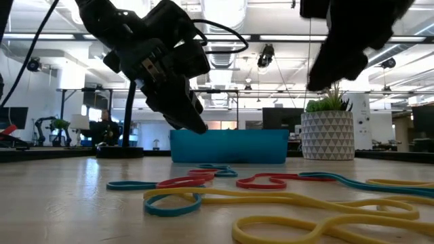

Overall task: Pick and place rubber bands into bin
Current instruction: Put the bottom right blue rubber band into the blue bin

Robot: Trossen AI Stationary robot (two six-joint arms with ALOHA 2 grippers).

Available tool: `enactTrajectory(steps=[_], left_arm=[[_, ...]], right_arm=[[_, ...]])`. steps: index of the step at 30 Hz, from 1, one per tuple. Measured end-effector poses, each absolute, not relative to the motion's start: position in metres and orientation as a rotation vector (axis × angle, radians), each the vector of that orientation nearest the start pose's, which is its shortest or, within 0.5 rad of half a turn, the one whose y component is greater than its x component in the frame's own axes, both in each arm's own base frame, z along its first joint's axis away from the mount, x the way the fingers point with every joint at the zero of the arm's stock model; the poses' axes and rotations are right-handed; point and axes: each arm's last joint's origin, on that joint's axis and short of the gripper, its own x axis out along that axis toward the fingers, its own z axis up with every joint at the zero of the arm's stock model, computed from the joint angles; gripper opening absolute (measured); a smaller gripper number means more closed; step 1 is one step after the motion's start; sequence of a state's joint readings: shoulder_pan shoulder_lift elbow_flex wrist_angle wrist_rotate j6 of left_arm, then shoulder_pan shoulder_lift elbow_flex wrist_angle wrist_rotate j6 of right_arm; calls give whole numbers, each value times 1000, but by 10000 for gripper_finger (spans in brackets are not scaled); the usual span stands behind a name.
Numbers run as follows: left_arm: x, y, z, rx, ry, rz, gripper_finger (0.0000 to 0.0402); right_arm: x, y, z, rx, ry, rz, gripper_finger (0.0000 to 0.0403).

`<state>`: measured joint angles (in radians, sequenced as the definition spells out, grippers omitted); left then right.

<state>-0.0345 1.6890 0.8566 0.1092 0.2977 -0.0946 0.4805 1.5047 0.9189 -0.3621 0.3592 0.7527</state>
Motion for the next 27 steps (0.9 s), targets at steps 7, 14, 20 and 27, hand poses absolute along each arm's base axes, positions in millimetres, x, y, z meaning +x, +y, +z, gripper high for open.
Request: enactTrajectory(steps=[7,14,20,27], left_arm=[[329,-20,173,-186,702,-285,5],[325,-20,187,-183,663,-288,5],[323,-20,192,-179,648,-290,5],[323,-20,193,-178,646,-291,5]], right_arm=[[274,135,165,386,972,-202,168],[283,145,152,489,992,-241,174],[283,151,147,587,997,-302,174],[282,162,132,633,1028,-350,174]])
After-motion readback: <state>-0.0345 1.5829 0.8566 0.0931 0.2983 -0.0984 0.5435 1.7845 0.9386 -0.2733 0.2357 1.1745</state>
